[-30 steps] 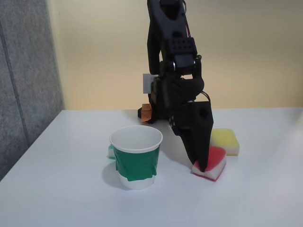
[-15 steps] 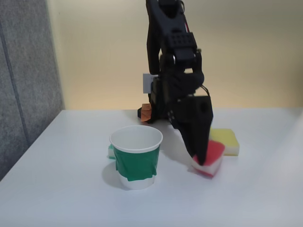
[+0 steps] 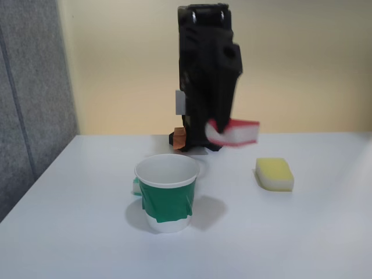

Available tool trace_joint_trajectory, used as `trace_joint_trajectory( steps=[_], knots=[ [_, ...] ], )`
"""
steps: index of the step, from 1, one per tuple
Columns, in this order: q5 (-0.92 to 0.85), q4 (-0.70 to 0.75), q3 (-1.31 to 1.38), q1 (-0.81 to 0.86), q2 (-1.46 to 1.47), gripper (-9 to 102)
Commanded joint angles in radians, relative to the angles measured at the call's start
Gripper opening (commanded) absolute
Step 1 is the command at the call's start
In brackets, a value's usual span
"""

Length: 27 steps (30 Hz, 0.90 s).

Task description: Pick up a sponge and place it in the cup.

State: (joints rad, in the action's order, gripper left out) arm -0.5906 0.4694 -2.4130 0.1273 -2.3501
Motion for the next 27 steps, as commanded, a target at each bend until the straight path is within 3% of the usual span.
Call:
trace_joint_trajectory(
  steps=[1,9,22,27],
  knots=[
    [-0.087,0.011,0.066,0.094,-0.043,0],
    [-0.256,0.032,0.137,0.224,-0.055,0],
    [-0.176,0.015,0.186,0.178,0.077,0],
    [-0.193,-0.025,0.178,0.161,0.121,8]
  ],
)
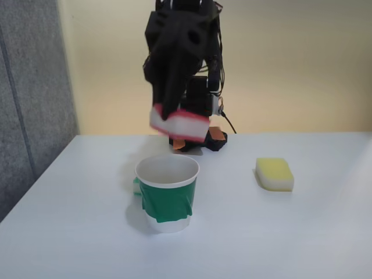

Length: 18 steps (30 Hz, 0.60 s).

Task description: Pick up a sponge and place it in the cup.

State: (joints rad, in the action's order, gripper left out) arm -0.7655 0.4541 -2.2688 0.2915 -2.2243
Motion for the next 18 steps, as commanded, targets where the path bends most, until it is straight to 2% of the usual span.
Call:
trace_joint_trajectory(
  steps=[1,9,18],
  knots=[
    [-0.026,-0.014,0.031,-0.005,-0.005,10],
    [-0.094,-0.132,-0.075,0.002,-0.003,19],
    [-0.112,-0.110,-0.074,-0.005,-0.009,20]
  ],
)
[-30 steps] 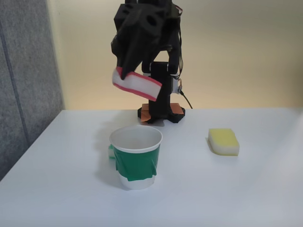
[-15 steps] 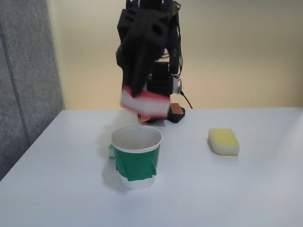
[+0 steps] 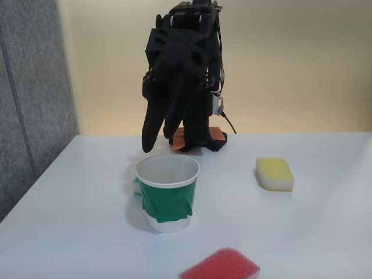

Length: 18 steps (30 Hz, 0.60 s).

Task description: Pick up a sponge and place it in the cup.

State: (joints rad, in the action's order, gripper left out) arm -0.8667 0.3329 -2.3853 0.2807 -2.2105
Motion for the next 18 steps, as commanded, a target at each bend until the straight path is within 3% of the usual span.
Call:
trace_joint_trajectory(
  steps=[1,7,18],
  knots=[
    [-0.011,0.017,0.057,0.006,-0.020,20],
    [0.112,0.104,0.035,-0.026,-0.078,4],
    [0.471,0.390,0.032,-0.232,-0.264,0]
  ],
)
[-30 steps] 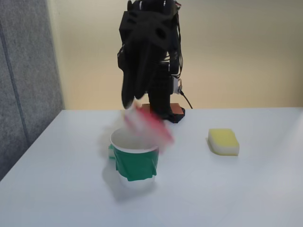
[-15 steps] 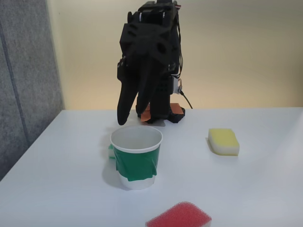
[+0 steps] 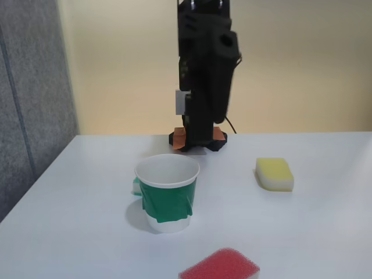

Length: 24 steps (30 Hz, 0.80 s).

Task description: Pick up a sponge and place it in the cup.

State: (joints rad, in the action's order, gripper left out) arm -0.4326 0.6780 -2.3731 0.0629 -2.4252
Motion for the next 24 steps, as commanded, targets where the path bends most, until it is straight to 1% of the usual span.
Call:
trace_joint_trajectory(
  steps=[1,3,6,15,22,24],
  knots=[
    [0.063,0.067,0.011,-0.025,-0.071,0],
    [0.109,0.120,-0.018,-0.044,-0.120,0],
    [0.152,0.160,-0.101,-0.067,-0.212,0],
    [0.202,0.163,-0.459,-0.083,-0.518,0],
    [0.195,0.164,-0.606,-0.049,-0.684,0],
    [0.193,0.241,-0.611,-0.038,-0.724,0]
  ],
)
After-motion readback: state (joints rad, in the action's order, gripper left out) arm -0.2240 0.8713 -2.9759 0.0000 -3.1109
